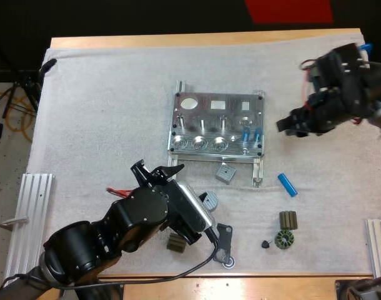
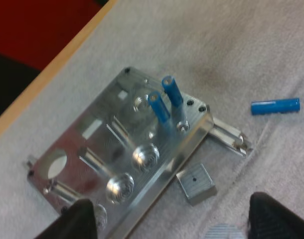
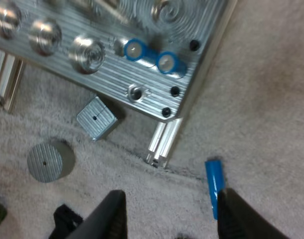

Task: Load cells from right to left

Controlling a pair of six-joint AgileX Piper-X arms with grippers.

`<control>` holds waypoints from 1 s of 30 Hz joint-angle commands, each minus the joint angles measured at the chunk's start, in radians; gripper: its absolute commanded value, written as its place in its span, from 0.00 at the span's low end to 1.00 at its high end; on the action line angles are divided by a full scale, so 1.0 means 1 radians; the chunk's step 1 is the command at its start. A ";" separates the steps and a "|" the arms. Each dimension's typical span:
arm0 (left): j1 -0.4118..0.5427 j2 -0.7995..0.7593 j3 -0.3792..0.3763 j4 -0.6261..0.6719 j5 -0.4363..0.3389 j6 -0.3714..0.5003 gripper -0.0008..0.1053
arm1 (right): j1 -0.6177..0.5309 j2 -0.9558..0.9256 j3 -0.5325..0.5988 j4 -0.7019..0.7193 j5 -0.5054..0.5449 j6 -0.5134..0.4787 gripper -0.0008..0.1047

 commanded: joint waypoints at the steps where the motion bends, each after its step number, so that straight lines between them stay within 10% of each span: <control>1: 0.000 -0.005 0.000 -0.025 0.009 0.028 0.60 | -0.016 -0.028 0.013 0.009 -0.026 0.002 0.41; 30: 0.000 0.129 0.000 -0.156 0.279 0.278 0.54 | -0.034 -0.656 0.436 0.047 0.088 -0.039 0.41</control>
